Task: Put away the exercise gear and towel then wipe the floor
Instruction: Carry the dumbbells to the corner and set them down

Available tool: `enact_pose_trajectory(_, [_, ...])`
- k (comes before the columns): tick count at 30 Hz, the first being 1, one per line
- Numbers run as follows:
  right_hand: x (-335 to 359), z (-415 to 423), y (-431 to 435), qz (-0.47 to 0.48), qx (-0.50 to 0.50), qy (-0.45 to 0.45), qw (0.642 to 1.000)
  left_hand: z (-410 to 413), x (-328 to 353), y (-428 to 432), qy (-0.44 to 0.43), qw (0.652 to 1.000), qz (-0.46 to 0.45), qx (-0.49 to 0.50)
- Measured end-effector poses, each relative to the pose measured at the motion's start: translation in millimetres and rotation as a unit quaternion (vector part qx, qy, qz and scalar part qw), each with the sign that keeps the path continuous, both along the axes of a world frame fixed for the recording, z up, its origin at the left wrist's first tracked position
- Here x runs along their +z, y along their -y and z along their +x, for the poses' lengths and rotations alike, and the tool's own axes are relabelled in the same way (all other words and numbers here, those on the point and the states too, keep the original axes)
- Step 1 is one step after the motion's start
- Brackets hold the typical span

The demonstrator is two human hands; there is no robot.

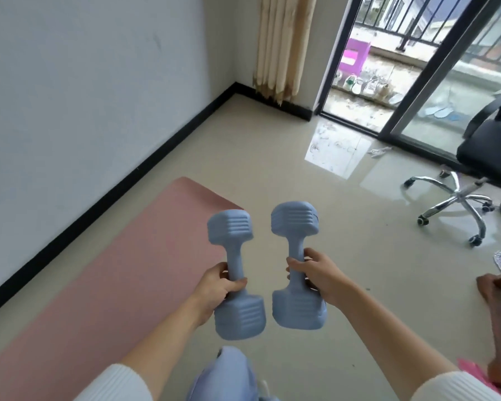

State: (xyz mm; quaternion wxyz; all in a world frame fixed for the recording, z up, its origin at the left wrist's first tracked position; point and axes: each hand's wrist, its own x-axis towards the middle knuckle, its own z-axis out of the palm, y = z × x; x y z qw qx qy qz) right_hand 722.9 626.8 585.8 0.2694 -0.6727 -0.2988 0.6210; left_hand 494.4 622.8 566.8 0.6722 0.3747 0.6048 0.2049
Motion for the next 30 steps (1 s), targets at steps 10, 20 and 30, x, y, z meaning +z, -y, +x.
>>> enact_pose_trajectory(10, [-12,105,-307,0.022,-0.041,0.008,0.999,102,-6,-336,-0.005,0.998,0.032,-0.062])
enact_pose_trajectory(20, [-7,208,-603,0.015,-0.074,0.001,0.997,216,11,-654,-0.02,0.996,0.037,-0.077])
enact_pose_trajectory(30, [-57,333,-906,-0.036,-0.092,0.012,0.995,355,-34,-953,-0.055,0.995,0.018,-0.087])
